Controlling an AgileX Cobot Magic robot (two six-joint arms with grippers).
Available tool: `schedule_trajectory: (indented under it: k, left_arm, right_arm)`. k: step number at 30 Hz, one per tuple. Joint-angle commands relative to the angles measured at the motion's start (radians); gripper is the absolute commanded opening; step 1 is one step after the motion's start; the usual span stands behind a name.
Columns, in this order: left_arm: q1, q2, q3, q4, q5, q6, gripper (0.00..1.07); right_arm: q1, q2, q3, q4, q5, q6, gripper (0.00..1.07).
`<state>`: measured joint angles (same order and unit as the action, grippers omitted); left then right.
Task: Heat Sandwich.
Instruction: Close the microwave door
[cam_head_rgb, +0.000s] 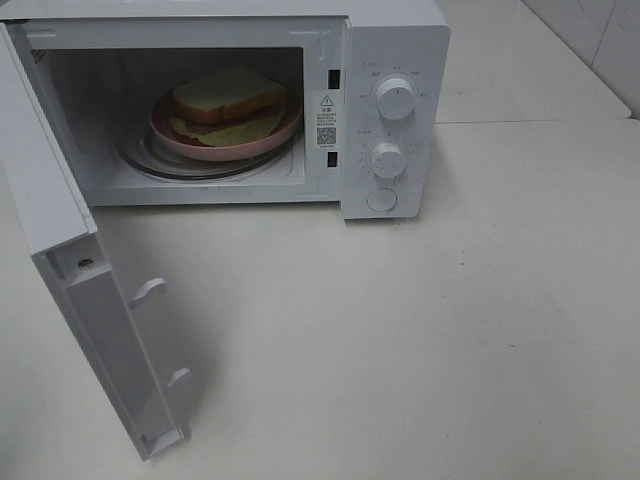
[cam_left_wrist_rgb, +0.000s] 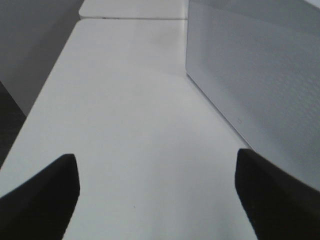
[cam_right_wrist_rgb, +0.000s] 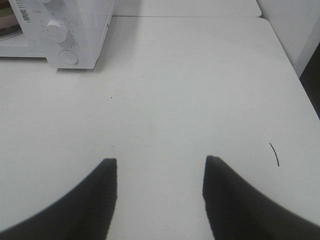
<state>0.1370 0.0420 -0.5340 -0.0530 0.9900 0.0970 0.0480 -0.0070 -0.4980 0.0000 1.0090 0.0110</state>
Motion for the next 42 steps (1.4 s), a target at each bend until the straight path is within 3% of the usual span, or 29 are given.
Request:
schedule_trajectory:
  k: [1,11,15,21,27,29,30,31,34,42]
  left_arm:
    - [-0.005,0.023,-0.001,0.009,-0.101,-0.008,0.81]
    - [-0.005,0.147,0.124,-0.027,-0.471,-0.008,0.79]
    - [-0.005,0.230,0.182,-0.076,-0.637,-0.008,0.68]
    - [-0.005,0.315,0.189,-0.087,-0.732,-0.008,0.60]
    - [-0.005,0.451,0.189,-0.081,-0.875,-0.007,0.41]
    - [-0.005,0.491,0.189,-0.076,-0.915,-0.007,0.30]
    - [-0.005,0.527,0.191,-0.071,-0.941,-0.007,0.18]
    - [-0.005,0.527,0.191,-0.071,-0.941,-0.007,0.18]
    - [-0.005,0.579,0.218,-0.072,-1.004,-0.013,0.04]
    - [-0.005,0.644,0.256,-0.044,-1.110,-0.035,0.00]
  right_arm:
    - [-0.005,-0.024,-0.001,0.000,-0.012,-0.011,0.52]
    - [-0.005,-0.024,-0.001,0.000,-0.012,-0.011,0.52]
    - [-0.005,-0.024,-0.001,0.000,-0.012,-0.011,0.52]
    - [-0.005,-0.024,-0.001,0.000,-0.012,-0.011,0.52]
    - [-0.005,-0.024,-0.001,0.000,-0.012,-0.011,0.52]
    - [-0.005,-0.024,-0.001,0.000,-0.012,-0.011,0.52]
    - [-0.005,-0.024,-0.001,0.000,-0.012,-0.011,0.52]
    - [-0.005,-0.024,-0.001,0.000,-0.012,-0.011,0.52]
    - [-0.005,-0.024,-0.001,0.000,-0.012,-0.011,0.52]
    - [-0.005,-0.024,-0.001,0.000,-0.012,-0.011,0.52]
